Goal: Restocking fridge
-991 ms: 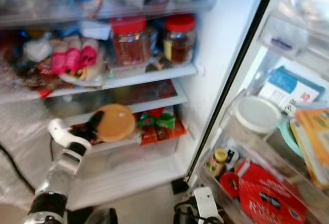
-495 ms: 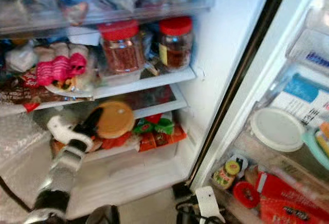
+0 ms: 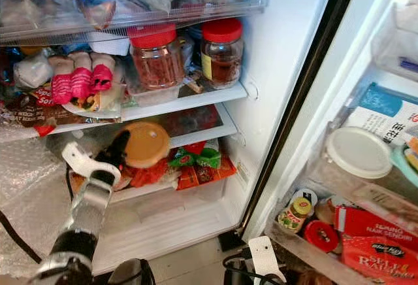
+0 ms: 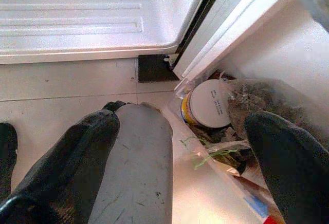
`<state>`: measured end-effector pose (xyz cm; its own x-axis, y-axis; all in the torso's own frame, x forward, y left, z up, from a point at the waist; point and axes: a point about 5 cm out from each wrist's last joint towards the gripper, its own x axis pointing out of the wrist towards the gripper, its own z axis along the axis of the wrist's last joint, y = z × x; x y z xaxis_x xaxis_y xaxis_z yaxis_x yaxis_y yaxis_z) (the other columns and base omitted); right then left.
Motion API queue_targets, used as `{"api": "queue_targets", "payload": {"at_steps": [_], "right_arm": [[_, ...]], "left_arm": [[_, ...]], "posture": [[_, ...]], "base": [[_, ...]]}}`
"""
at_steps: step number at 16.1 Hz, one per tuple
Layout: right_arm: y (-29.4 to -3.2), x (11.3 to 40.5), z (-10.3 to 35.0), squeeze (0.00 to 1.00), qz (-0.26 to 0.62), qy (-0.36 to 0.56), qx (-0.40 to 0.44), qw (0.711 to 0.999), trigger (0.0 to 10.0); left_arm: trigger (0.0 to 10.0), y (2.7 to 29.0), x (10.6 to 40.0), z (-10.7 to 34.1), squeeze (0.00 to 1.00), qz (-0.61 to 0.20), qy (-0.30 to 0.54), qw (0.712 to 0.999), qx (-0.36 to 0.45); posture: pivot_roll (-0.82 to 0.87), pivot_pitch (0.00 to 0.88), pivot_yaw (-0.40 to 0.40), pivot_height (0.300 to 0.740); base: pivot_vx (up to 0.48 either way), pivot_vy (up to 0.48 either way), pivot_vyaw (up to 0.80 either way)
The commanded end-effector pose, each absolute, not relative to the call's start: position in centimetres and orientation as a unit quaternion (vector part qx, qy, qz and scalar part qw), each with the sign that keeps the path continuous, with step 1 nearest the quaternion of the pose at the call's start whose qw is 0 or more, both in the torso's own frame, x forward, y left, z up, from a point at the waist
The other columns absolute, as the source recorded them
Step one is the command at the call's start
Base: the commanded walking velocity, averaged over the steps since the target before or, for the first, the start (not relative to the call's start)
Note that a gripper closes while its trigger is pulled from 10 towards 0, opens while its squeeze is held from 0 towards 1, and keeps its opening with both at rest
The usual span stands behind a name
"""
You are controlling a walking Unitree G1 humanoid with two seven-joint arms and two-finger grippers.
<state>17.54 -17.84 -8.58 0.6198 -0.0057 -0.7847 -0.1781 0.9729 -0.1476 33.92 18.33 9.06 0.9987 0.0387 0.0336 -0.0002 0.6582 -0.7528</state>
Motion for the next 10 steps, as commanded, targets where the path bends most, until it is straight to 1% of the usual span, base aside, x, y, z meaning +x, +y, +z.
{"api": "queue_targets", "payload": {"at_steps": [1,7,10], "right_arm": [[-18.3,14.1,-10.1,0.00,0.053,0.496,-0.111,0.860,10.0],[-18.5,14.0,-10.1,0.00,0.052,0.495,-0.112,0.860,10.0],[-18.5,14.1,-10.1,0.00,0.054,0.493,-0.115,0.861,10.0]], "left_arm": [[10.0,18.7,34.2,9.1,0.00,0.024,-0.024,0.913,-0.405],[10.0,19.1,35.0,9.0,0.00,0.053,-0.024,0.913,-0.404],[10.0,20.0,35.2,8.9,0.00,0.100,-0.026,0.900,-0.424]], "posture": [[-0.14,0.075,-0.024,0.624],[-0.14,0.078,-0.028,0.624],[-0.16,0.080,-0.036,0.624]], "base": [[0.000,0.000,0.00],[0.000,0.000,0.00],[0.000,0.000,0.00]]}}
